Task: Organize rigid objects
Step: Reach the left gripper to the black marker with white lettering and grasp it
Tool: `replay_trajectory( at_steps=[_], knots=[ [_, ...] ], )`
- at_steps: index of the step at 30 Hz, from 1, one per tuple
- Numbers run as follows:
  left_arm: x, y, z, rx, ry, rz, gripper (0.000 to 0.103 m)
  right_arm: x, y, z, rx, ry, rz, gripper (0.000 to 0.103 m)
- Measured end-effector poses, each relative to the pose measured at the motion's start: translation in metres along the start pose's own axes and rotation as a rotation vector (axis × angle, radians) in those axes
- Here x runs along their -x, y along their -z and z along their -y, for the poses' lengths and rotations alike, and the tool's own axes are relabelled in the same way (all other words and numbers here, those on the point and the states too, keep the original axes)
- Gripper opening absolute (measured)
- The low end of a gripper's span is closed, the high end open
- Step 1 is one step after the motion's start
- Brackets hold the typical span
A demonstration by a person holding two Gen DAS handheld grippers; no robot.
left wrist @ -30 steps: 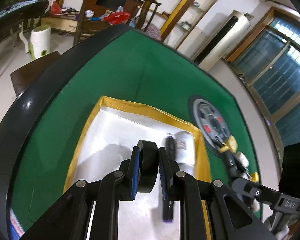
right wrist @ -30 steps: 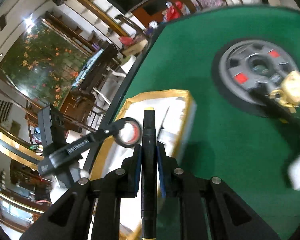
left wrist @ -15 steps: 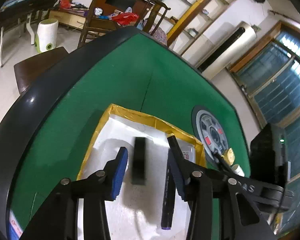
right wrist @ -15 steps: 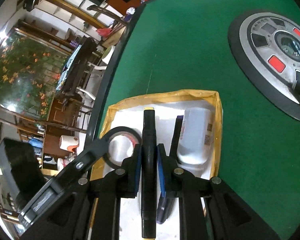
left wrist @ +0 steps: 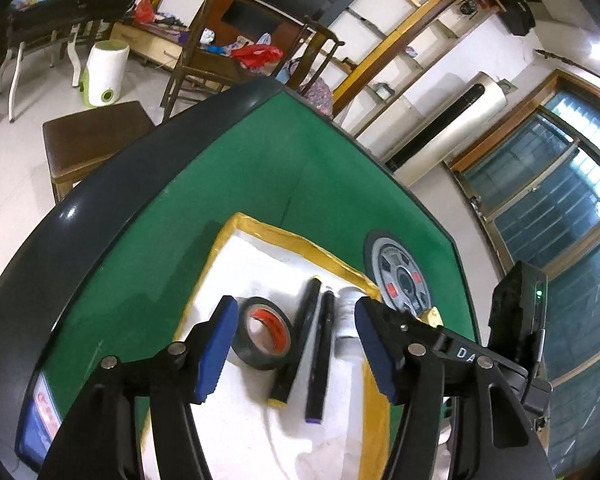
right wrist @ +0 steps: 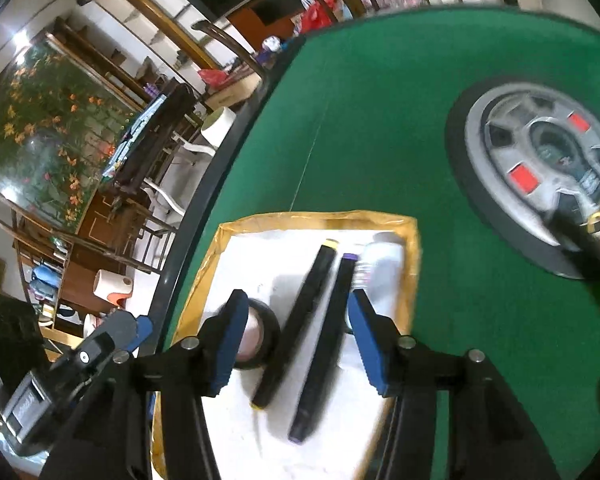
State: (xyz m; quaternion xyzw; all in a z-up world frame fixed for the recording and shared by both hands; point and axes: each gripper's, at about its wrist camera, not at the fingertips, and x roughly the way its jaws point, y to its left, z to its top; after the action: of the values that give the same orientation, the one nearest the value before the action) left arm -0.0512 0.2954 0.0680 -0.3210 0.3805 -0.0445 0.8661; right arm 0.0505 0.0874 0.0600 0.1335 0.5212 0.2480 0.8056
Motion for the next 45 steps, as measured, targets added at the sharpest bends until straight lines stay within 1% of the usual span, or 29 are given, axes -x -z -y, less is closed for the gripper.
replay_trajectory(
  at_steps=[2, 5, 6, 8, 11, 14, 16, 17, 19, 20, 21, 22, 23, 25, 26, 28, 30, 33, 36, 37, 39, 40, 42, 45],
  knots=[
    [0.004, 0.005, 0.01, -0.016, 0.017, -0.001, 0.064, 0.015, 0.003, 0.006, 0.007, 0.006, 0.028, 0.052],
    [0.008, 0.015, 0.037, -0.071, 0.042, -0.004, 0.064, 0.046, 0.009, 0.022, 0.008, 0.021, 0.089, 0.058],
    [0.011, 0.021, 0.044, -0.089, 0.047, -0.003, 0.068, 0.055, 0.011, 0.026, 0.007, 0.025, 0.107, 0.061],
    [0.014, 0.028, 0.064, -0.135, 0.06, 0.0, 0.072, 0.082, 0.018, 0.042, 0.003, 0.044, 0.159, 0.064],
    [0.016, 0.043, 0.093, -0.207, 0.08, 0.0, 0.072, 0.121, 0.029, 0.067, -0.002, 0.092, 0.244, 0.067],
    [0.017, 0.059, 0.121, -0.288, 0.095, 0.014, 0.072, 0.162, 0.041, 0.095, -0.011, 0.172, 0.336, 0.069],
    [0.028, 0.071, 0.139, -0.35, 0.067, 0.104, 0.072, 0.186, 0.053, 0.112, -0.002, 0.247, 0.401, 0.069],
    [0.039, 0.081, 0.153, -0.403, 0.051, 0.198, 0.072, 0.194, 0.058, 0.118, 0.008, 0.279, 0.424, 0.069],
    [0.056, 0.095, 0.172, -0.468, 0.048, 0.322, 0.083, 0.215, 0.069, 0.129, 0.043, 0.382, 0.492, 0.072],
    [0.06, 0.098, 0.177, -0.479, 0.051, 0.364, 0.102, 0.222, 0.074, 0.134, 0.055, 0.417, 0.517, 0.081],
    [0.063, 0.103, 0.182, -0.481, 0.078, 0.403, 0.103, 0.228, 0.078, 0.138, 0.065, 0.451, 0.544, 0.09],
    [0.06, 0.105, 0.184, -0.48, 0.108, 0.409, 0.102, 0.236, 0.082, 0.143, 0.074, 0.488, 0.579, 0.093],
    [0.052, 0.105, 0.187, -0.482, 0.116, 0.381, 0.102, 0.243, 0.087, 0.15, 0.079, 0.529, 0.617, 0.096],
    [0.017, 0.104, 0.195, -0.493, 0.04, 0.228, 0.102, 0.253, 0.088, 0.164, 0.072, 0.579, 0.658, 0.097],
    [-0.001, 0.105, 0.197, -0.494, 0.007, 0.148, 0.102, 0.257, 0.087, 0.175, 0.055, 0.589, 0.669, 0.097],
    [-0.027, 0.107, 0.197, -0.475, 0.001, 0.05, 0.102, 0.263, 0.085, 0.197, 0.013, 0.572, 0.676, 0.097],
    [-0.053, 0.108, 0.192, -0.419, 0.009, -0.043, 0.102, 0.265, 0.08, 0.226, -0.047, 0.544, 0.682, 0.097],
    [-0.079, 0.109, 0.193, -0.349, 0.017, -0.109, 0.102, 0.264, 0.076, 0.258, -0.099, 0.557, 0.695, 0.097],
    [-0.104, 0.109, 0.198, -0.267, 0.014, -0.163, 0.102, 0.259, 0.08, 0.282, -0.137, 0.569, 0.706, 0.097],
    [-0.116, 0.106, 0.2, -0.237, 0.008, -0.184, 0.102, 0.256, 0.08, 0.289, -0.154, 0.559, 0.701, 0.097],
    [-0.137, 0.102, 0.203, -0.183, 0.01, -0.226, 0.102, 0.256, 0.079, 0.296, -0.182, 0.53, 0.683, 0.097],
    [-0.151, 0.1, 0.203, -0.148, 0.018, -0.254, 0.102, 0.259, 0.081, 0.298, -0.185, 0.525, 0.7, 0.097],
    [-0.171, 0.099, 0.206, -0.101, 0.018, -0.289, 0.102, 0.262, 0.083, 0.299, -0.181, 0.546, 0.717, 0.097],
    [-0.201, 0.098, 0.207, -0.05, 0.004, -0.336, 0.102, 0.265, 0.084, 0.299, -0.198, 0.524, 0.722, 0.097]
  ],
)
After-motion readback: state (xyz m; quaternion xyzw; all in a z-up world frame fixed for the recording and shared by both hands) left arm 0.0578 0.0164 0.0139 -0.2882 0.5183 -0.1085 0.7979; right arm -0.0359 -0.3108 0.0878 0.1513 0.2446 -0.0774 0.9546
